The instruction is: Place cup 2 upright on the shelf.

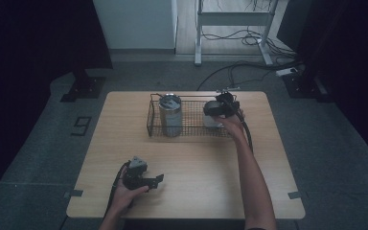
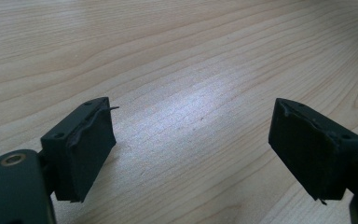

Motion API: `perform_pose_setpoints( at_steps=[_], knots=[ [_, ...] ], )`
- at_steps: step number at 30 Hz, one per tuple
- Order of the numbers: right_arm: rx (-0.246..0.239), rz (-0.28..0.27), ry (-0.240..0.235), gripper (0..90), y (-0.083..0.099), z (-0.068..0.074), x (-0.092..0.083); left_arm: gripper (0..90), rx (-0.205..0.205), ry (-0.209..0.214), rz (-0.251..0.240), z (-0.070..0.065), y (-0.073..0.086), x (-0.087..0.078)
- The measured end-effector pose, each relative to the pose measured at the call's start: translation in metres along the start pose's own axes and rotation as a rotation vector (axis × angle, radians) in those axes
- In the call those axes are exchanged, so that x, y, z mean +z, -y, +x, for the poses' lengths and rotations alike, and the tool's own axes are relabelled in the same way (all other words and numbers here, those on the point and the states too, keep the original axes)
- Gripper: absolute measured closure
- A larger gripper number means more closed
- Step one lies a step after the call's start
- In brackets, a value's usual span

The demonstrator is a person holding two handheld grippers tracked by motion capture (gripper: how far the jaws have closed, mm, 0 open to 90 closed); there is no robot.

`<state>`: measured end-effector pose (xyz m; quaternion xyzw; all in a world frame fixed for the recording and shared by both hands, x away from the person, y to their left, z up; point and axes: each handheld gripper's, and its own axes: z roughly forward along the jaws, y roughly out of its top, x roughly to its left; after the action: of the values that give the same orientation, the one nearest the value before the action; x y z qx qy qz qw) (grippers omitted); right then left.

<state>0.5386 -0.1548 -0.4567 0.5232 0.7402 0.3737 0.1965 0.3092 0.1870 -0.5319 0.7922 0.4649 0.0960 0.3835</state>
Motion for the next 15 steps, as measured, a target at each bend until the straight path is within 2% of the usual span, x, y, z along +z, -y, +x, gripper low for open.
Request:
perform_pose_setpoints(
  at_steps=[2,4,6,12,15],
  knots=[
    [0.0,-0.022,-0.002,0.0,-0.001,0.001,-0.004,14.3,-0.001,-0.001,0.0,0.0,0.0,0.0],
    [0.003,-0.072,0.006,3.1,0.0,0.002,-0.01,14.4,-0.002,-0.002,0.0,0.0,0.0,0.0],
    [0.022,-0.103,-0.003,3.6,0.002,0.0,-0.016,14.4,-0.001,-0.002,0.0,0.0,0.0,0.0],
    [0.025,-0.125,-0.013,4.6,0.009,-0.002,-0.026,14.4,0.006,-0.005,0.008,-0.001,0.001,0.002],
    [0.018,-0.118,-0.02,4.6,0.013,-0.003,-0.03,14.3,0.007,-0.008,0.01,-0.002,0.001,0.002]
  ],
)
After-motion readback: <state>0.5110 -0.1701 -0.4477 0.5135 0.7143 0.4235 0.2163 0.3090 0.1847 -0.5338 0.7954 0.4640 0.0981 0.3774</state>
